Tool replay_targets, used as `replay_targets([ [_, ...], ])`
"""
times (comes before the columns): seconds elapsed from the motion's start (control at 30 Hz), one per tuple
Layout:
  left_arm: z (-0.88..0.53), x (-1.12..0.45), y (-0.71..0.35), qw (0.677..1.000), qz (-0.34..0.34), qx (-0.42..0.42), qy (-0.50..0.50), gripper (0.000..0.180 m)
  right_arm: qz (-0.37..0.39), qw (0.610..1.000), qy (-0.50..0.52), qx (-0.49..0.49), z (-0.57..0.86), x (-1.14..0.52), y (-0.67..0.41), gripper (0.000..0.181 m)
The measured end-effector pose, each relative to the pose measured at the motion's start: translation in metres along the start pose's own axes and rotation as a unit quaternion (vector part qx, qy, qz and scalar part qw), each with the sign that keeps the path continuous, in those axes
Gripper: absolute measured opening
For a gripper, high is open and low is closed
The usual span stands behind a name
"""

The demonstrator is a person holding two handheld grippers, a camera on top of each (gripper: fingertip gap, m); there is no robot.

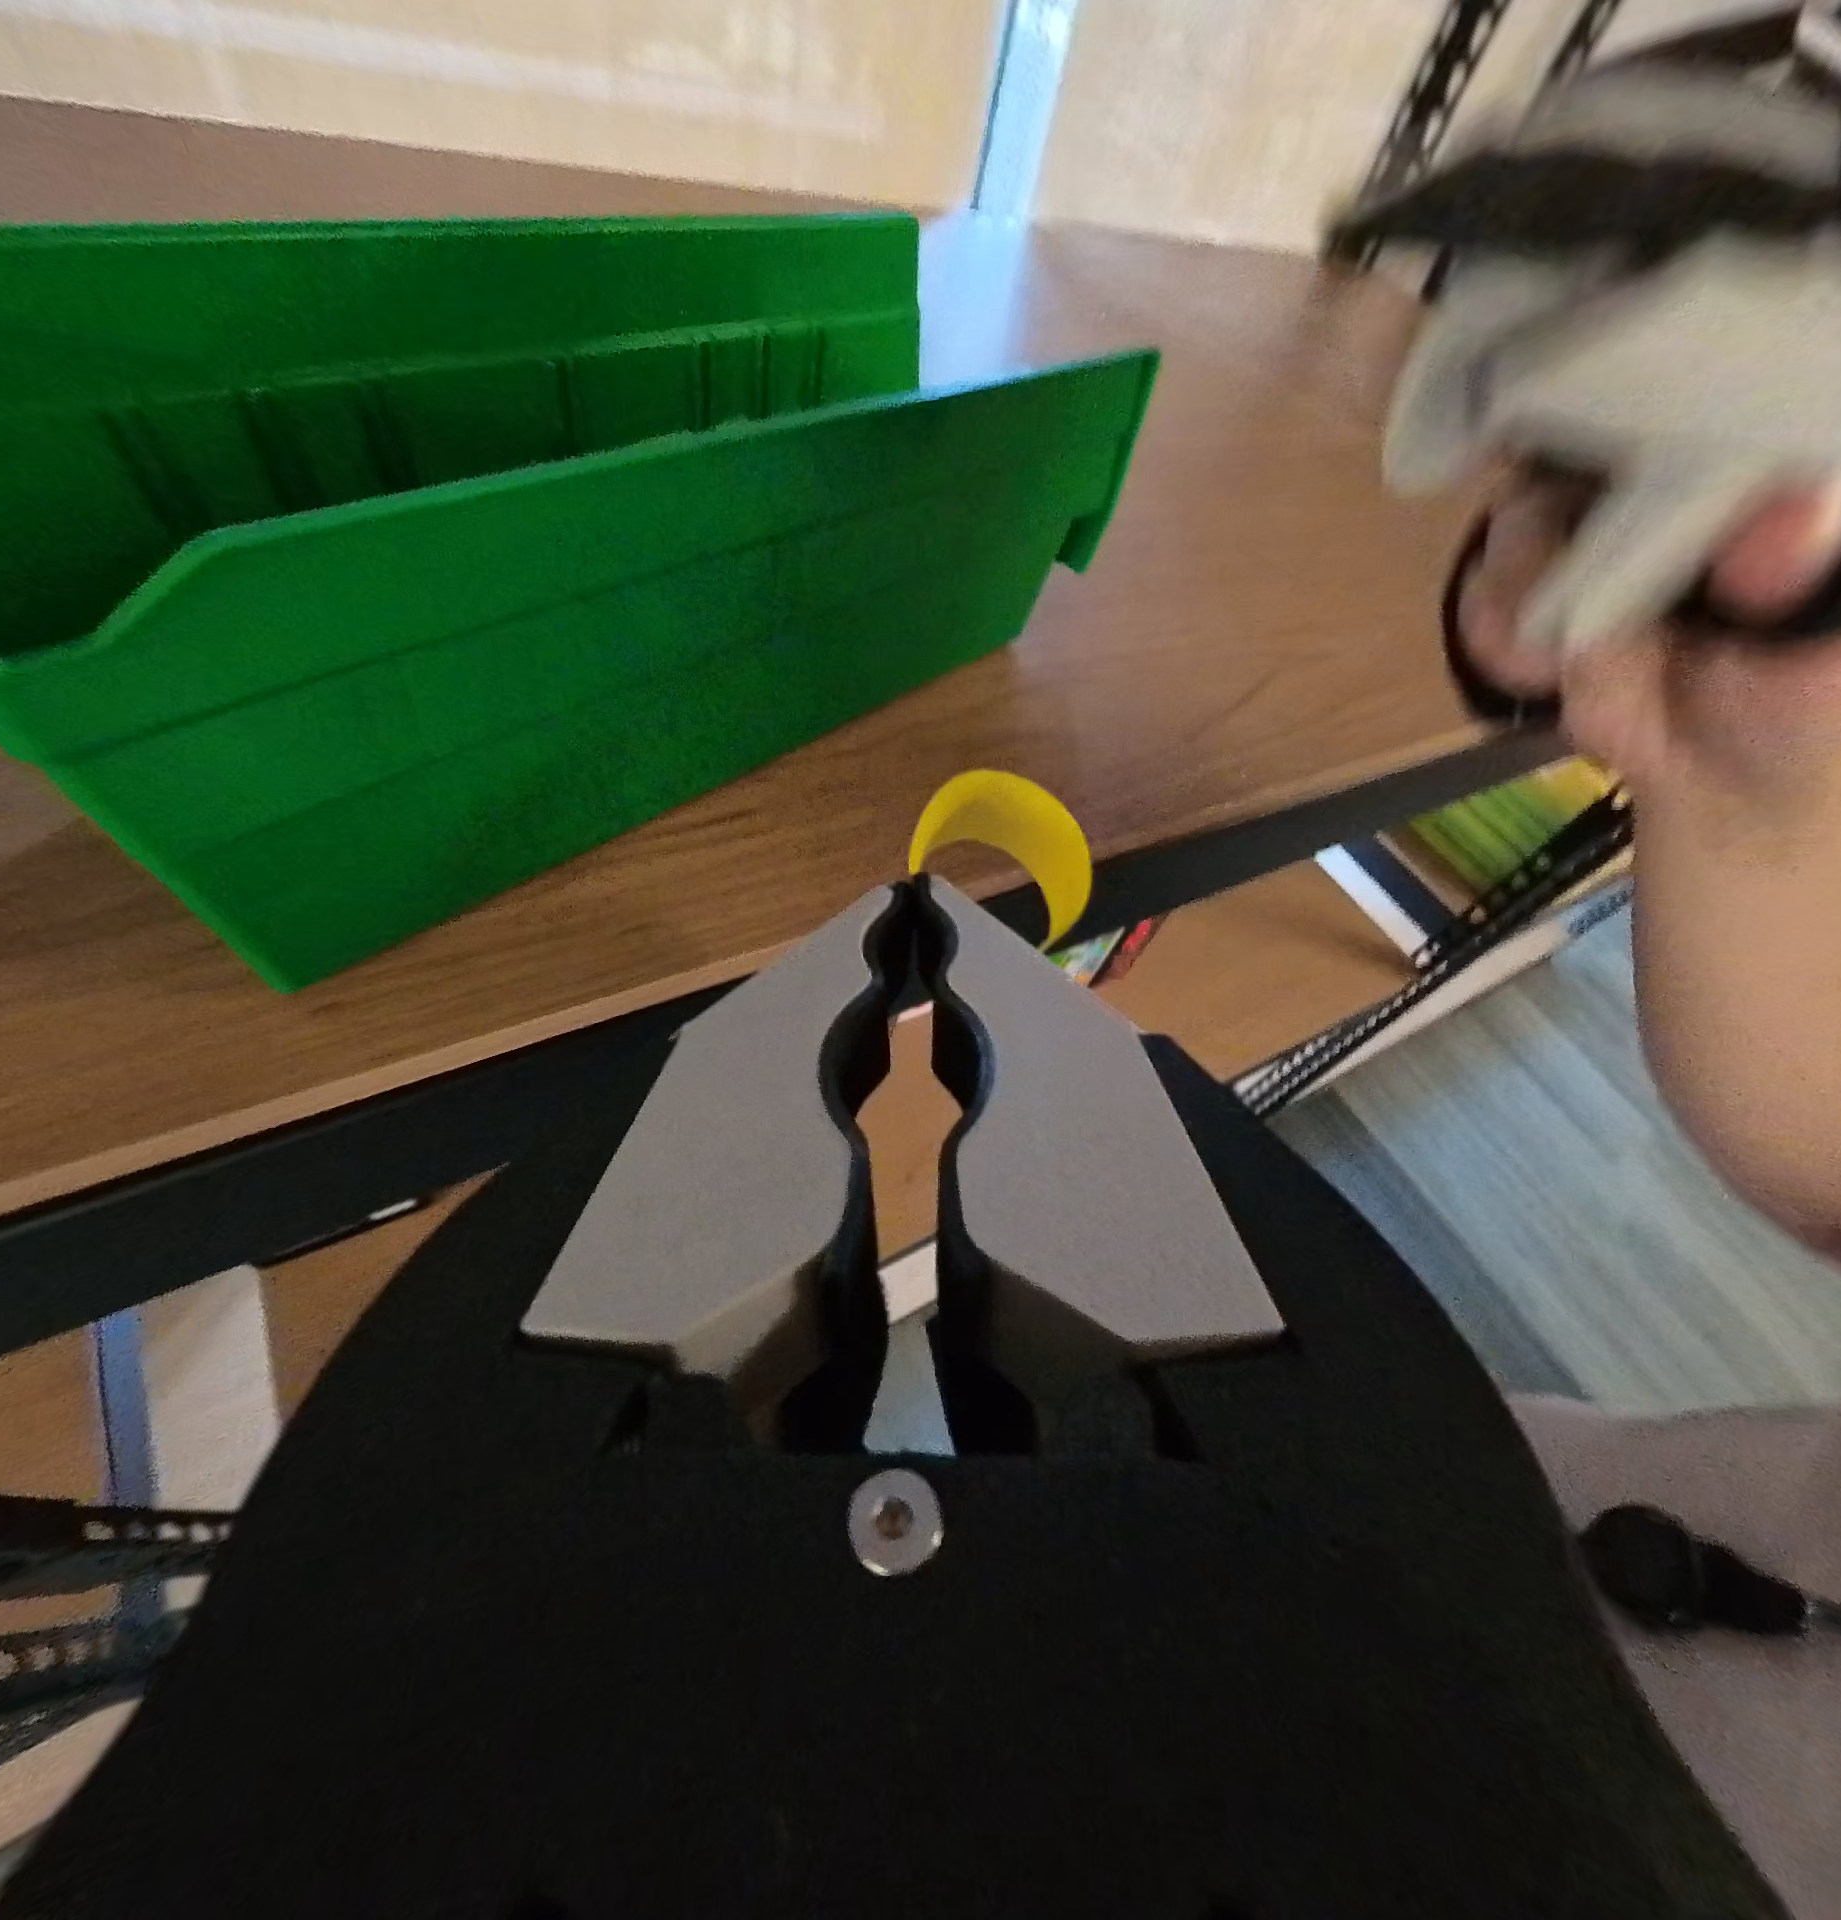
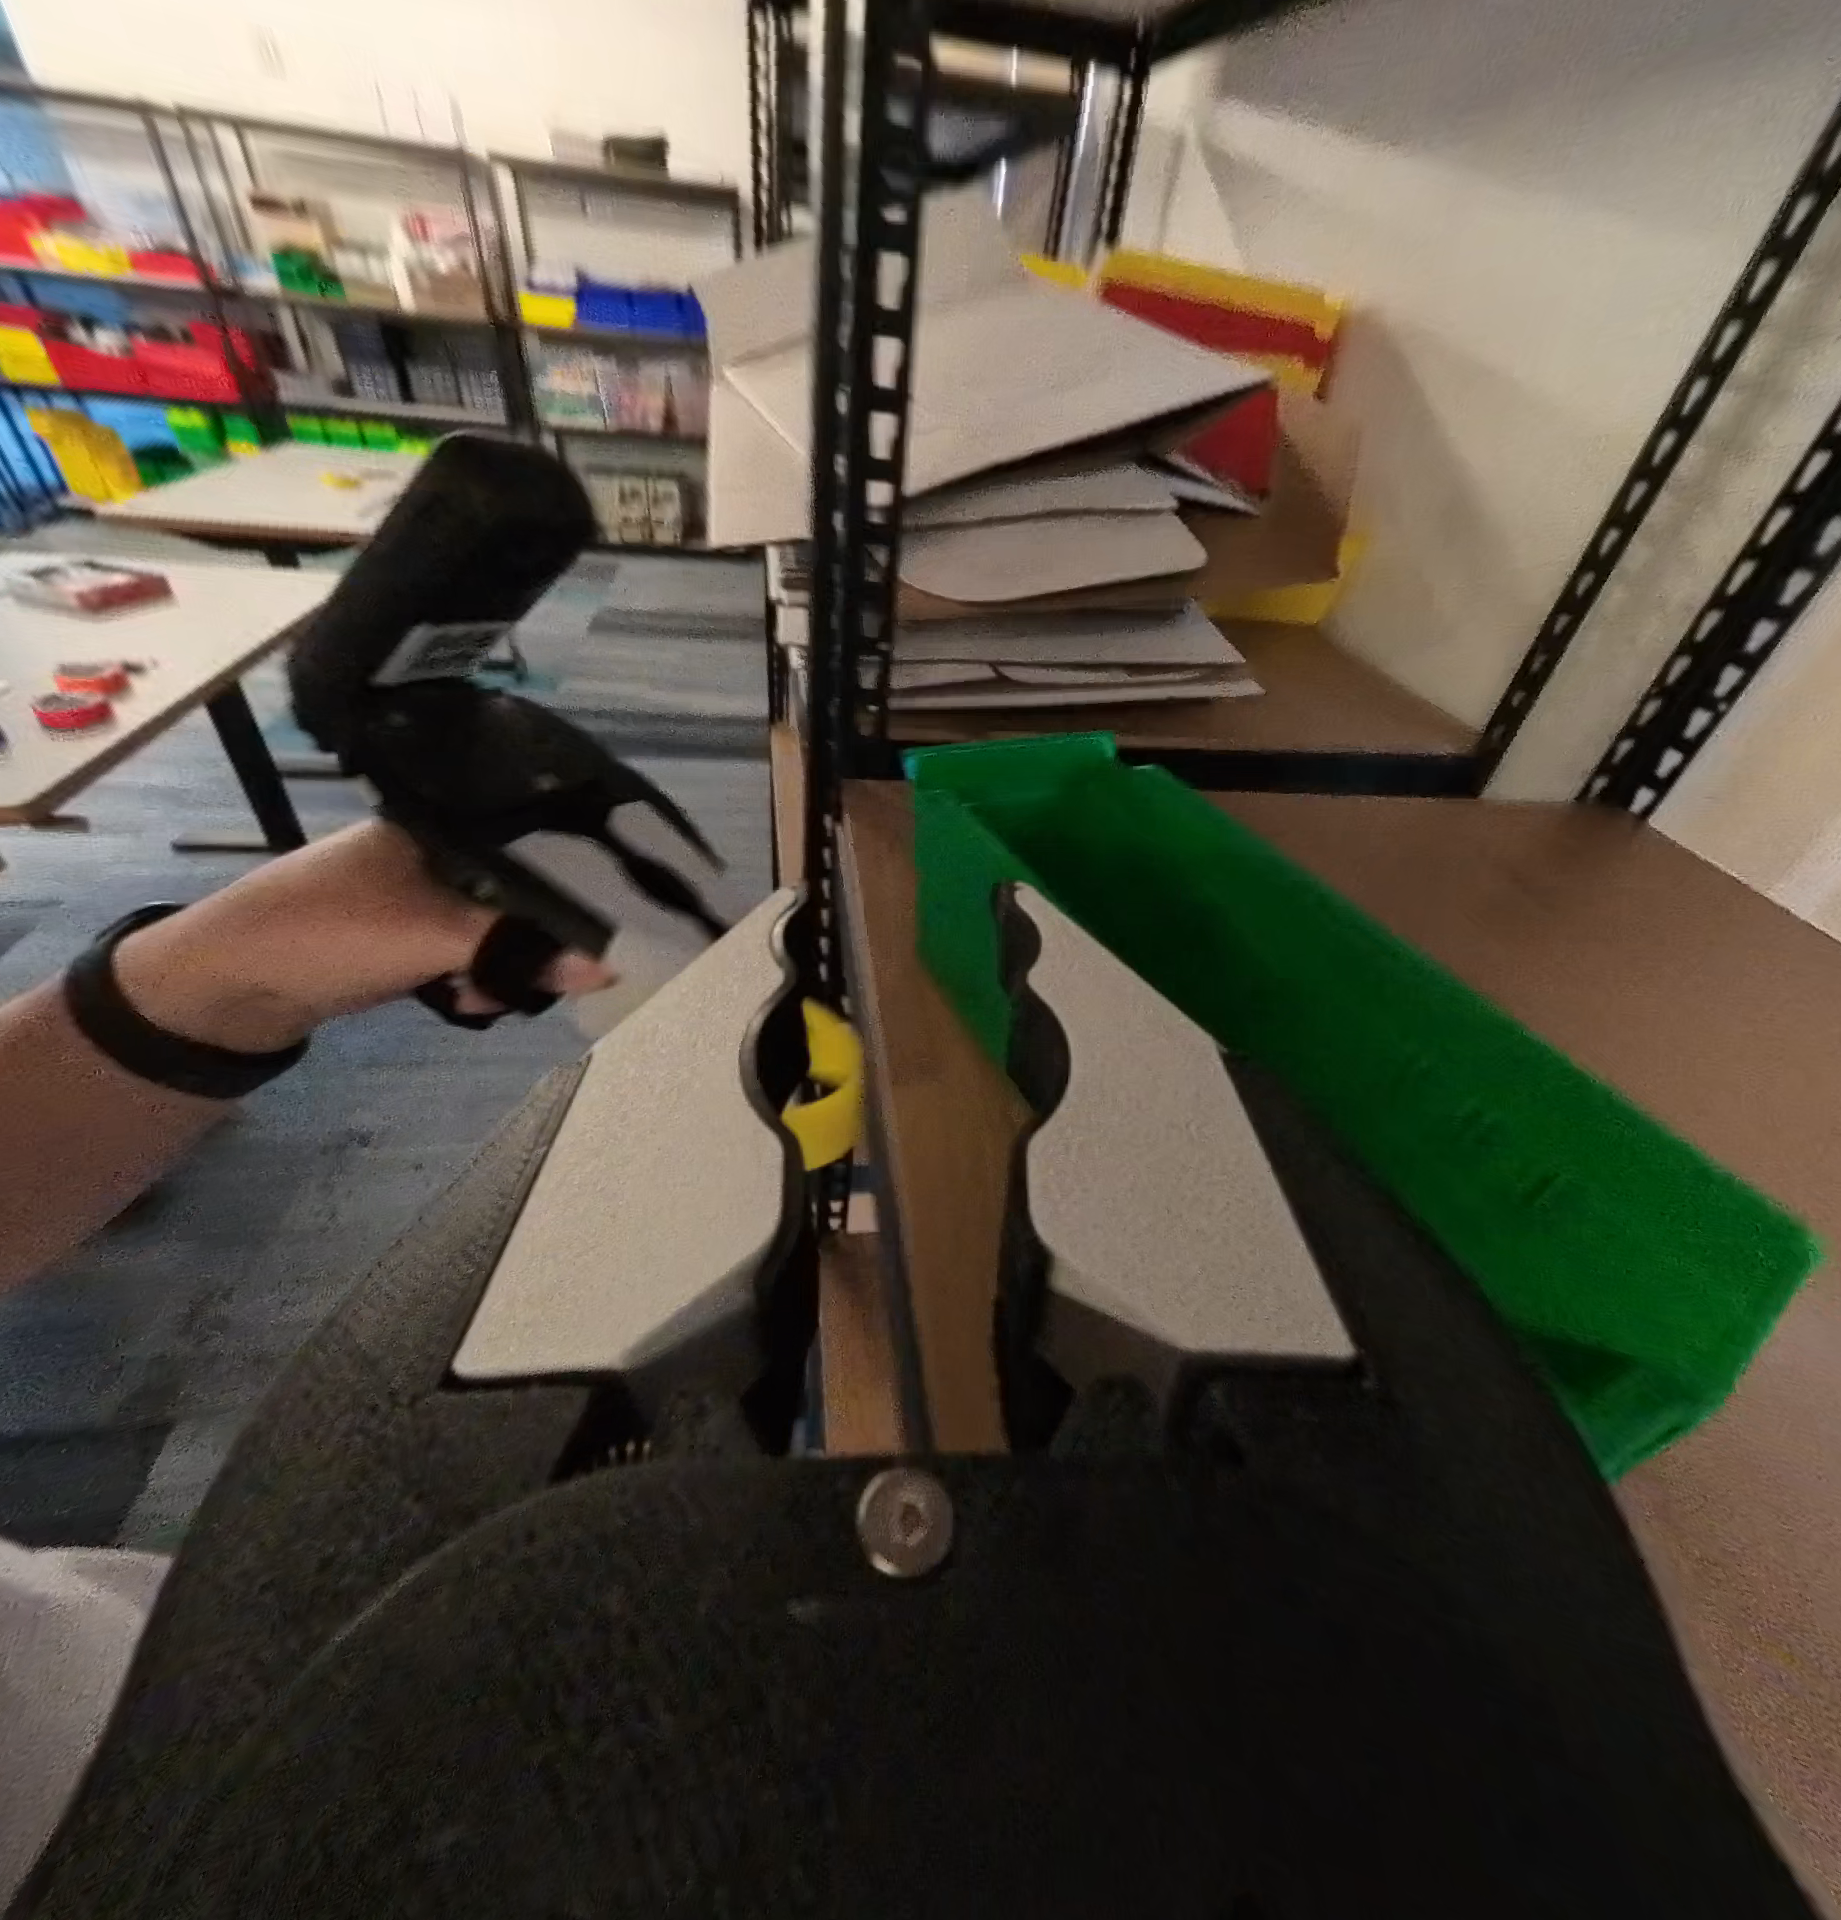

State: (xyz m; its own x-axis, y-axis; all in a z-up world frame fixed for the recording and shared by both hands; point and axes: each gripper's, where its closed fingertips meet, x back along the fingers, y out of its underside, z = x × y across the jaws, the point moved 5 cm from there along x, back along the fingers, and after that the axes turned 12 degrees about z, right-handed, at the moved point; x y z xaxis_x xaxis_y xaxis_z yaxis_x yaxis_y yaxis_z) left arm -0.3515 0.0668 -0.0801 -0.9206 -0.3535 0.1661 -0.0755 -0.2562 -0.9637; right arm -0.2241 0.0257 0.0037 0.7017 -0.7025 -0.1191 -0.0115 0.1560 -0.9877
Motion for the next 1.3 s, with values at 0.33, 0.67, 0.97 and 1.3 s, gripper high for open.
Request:
replay_targets([
  [0.33, 0.024, 0.006, -0.006, 0.983, 0.051, 0.174, 0.043, 0.0, 0.015, 0.97, 0.105, 0.22, -0.056, 0.014, 0.082, 0.061],
  [0.67, 0.05, 0.031, 0.003, 0.964, 0.034, 0.256, 0.066, 0.0, 0.125, 0.93, 0.121, 0.323, -0.08, 0.026, 0.069, 0.04],
  [0.97, 0.075, 0.074, 0.011, 0.957, 0.01, 0.26, 0.125, 0.0, 0.158, 0.904, 0.078, 0.389, -0.144, 0.029, 0.037, 0.026],
  [1.3, 0.095, 0.173, 0.032, 0.942, 0.037, 0.257, 0.214, 0.0, 0.172, 0.936, 0.148, 0.27, -0.225, 0.019, 0.022, 0.0],
])
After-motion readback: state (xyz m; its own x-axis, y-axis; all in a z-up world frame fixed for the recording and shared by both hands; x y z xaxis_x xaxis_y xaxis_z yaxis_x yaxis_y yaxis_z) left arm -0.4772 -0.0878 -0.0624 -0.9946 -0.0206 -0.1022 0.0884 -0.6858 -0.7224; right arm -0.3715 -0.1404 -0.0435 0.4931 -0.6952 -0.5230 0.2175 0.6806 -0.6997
